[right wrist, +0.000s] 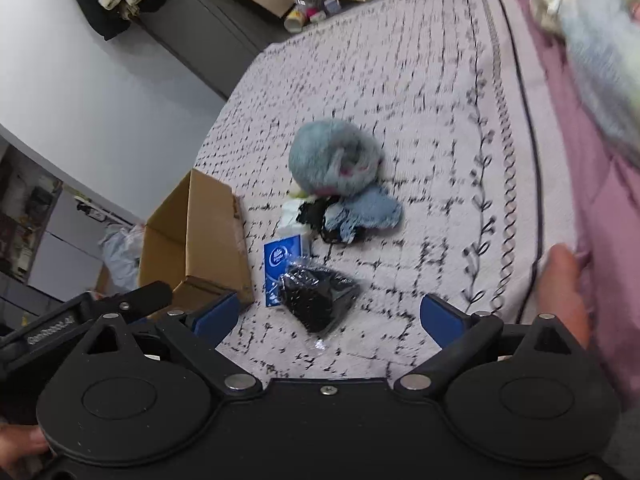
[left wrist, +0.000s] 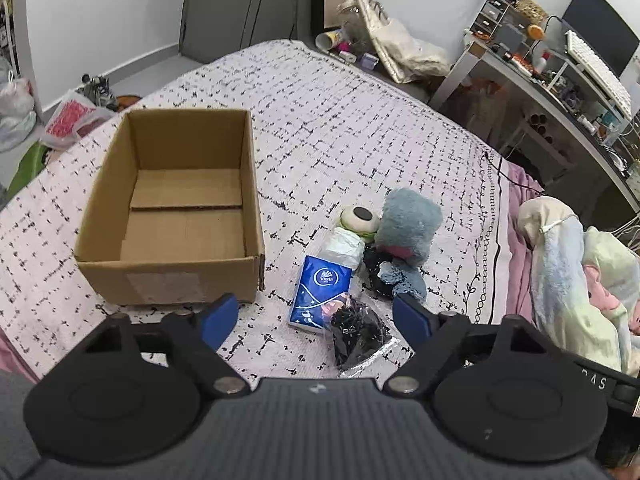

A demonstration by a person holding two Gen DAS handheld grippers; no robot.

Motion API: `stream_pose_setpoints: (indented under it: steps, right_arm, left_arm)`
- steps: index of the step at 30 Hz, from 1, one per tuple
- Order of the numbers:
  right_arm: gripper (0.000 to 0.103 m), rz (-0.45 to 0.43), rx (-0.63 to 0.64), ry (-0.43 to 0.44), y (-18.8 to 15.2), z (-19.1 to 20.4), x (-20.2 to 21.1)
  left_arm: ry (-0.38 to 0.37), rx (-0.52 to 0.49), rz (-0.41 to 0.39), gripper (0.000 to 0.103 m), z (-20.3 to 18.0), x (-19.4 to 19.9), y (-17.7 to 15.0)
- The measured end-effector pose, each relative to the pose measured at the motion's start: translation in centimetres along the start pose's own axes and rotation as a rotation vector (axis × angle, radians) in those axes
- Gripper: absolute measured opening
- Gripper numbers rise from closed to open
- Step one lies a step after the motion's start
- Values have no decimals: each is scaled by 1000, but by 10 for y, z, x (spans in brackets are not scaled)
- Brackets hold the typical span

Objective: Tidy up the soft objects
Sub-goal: 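Lower the right gripper onto the black bagged item and close it while the left gripper approaches the tissue pack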

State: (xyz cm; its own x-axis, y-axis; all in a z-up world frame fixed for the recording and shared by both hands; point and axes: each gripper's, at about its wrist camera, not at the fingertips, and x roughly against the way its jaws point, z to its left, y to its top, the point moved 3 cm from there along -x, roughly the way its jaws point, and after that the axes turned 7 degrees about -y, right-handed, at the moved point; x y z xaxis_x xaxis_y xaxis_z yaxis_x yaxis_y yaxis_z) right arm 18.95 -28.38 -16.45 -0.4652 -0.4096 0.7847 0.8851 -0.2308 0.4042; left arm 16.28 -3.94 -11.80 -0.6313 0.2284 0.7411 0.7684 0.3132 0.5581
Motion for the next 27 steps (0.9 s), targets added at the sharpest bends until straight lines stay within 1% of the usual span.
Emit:
stream_pose_setpoints:
  steps: [4, 8, 11, 13, 14, 18, 21, 24, 26, 27]
  right_arm:
    - [98, 49, -27, 42, 2, -2, -16]
    - [98, 73, -9, 71, 3, 3, -27]
    - [97, 91, -7, 62, 5, 5, -37]
    - [95, 97, -3, 49, 6, 7, -45]
    - [93, 101, 3, 43, 7, 8, -49]
    - [93, 116, 41, 23, 8, 15, -65]
    - [92, 140, 39, 1, 9, 15, -79]
    - [92, 136, 55, -15, 9, 19, -88]
    - [92, 143, 77, -36, 8, 23, -95]
    - [92, 146, 90, -46, 7, 25, -98]
  left_arm:
    - [-5, 28, 22, 75, 3, -17, 1]
    - [-11, 40, 38, 72, 4, -32, 2]
    - [-15, 61, 61, 62, 8, -45, 1]
    - [-20, 87, 76, 56, 11, -52, 0]
    - [-20, 101, 85, 55, 13, -56, 0]
    - [-8, 132, 103, 54, 20, -66, 1]
    - [-2, 160, 107, 53, 26, -70, 2]
    - [-7, 181, 108, 53, 30, -72, 3]
    - [11, 189, 111, 55, 33, -75, 6]
    - [7, 190, 116, 57, 34, -76, 7]
